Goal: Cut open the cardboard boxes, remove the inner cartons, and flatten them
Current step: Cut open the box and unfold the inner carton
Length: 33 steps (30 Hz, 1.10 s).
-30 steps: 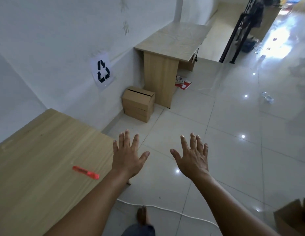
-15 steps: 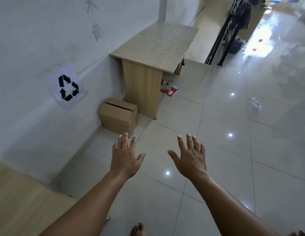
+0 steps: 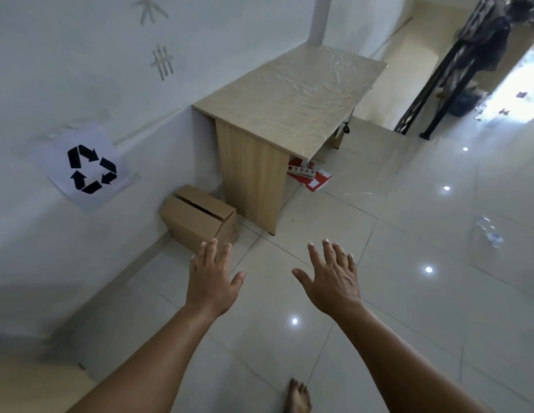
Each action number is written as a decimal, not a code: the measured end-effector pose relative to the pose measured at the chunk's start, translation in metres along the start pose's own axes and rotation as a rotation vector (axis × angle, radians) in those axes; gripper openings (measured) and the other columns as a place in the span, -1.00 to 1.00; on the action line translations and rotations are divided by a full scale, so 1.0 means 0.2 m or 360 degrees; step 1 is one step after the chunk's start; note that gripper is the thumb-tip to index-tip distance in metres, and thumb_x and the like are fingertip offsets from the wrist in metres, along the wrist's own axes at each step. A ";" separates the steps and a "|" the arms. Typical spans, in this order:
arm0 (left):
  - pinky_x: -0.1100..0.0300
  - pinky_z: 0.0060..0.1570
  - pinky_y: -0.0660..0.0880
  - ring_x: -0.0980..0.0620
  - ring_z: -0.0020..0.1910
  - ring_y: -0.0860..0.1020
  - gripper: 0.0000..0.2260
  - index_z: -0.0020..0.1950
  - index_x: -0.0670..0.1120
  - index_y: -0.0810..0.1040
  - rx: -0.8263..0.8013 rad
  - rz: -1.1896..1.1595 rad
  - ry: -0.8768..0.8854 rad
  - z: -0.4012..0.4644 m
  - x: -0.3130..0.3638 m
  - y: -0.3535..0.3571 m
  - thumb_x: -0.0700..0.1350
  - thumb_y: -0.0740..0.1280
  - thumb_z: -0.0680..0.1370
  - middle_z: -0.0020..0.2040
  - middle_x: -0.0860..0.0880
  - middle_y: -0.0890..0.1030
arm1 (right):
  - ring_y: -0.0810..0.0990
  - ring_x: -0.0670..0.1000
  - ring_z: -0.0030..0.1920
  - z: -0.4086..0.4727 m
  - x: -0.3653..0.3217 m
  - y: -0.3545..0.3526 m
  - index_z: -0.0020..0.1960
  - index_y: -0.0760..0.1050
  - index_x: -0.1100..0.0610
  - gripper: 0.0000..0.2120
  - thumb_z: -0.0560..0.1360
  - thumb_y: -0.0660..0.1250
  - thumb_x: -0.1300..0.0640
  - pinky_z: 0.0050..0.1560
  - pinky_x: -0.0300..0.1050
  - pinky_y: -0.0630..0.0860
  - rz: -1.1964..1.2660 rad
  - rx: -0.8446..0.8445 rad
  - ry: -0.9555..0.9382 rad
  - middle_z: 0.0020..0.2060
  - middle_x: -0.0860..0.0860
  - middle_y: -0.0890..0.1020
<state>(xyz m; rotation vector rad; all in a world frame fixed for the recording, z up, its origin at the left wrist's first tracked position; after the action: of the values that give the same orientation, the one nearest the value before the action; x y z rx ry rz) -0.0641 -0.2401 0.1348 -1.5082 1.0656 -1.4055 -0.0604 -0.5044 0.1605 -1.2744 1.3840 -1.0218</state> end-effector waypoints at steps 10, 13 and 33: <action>-0.11 0.54 0.09 -0.17 0.61 -0.04 -0.35 0.61 -0.02 0.12 0.0025 -0.0086 -0.0425 0.38 0.21 0.12 0.26 0.14 0.62 0.63 -0.16 0.04 | -0.13 0.15 0.61 0.71 0.13 -0.06 0.63 -0.09 -0.07 -0.24 0.55 -0.12 -0.44 0.57 0.23 -0.10 -0.0033 -0.0138 -0.0351 0.62 0.09 -0.06; -0.10 0.54 0.09 -0.16 0.61 -0.04 -0.37 0.61 -0.02 0.12 0.0060 -0.0110 -0.0506 0.55 0.18 0.14 0.26 0.13 0.62 0.63 -0.15 0.04 | -0.11 0.15 0.61 0.93 0.08 -0.05 0.63 -0.08 -0.07 -0.23 0.55 -0.13 -0.45 0.57 0.22 -0.08 -0.0059 -0.0151 -0.0461 0.62 0.09 -0.04; -0.11 0.45 0.27 -0.18 0.54 0.21 -0.36 0.60 -0.03 0.16 0.0222 -0.0762 -0.1448 1.33 -0.32 0.39 0.21 0.23 0.61 0.58 -0.18 0.20 | 0.14 0.08 0.56 2.14 -0.55 0.25 0.61 0.03 -0.04 -0.33 0.60 -0.05 -0.35 0.51 0.06 0.14 -0.0089 -0.0617 -0.1049 0.59 0.03 0.13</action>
<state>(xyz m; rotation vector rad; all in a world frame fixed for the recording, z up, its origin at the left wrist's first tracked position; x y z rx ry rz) 0.1949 -0.2032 0.0239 -2.0560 0.0467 -0.8503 0.3489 -0.3786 0.0435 -1.7409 1.0484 -0.3032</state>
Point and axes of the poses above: each hand's wrist, its own z-axis towards the middle knuckle, its own y-axis out of the palm, x = y × z, the point moved 3 cm from there along z, towards the middle knuckle
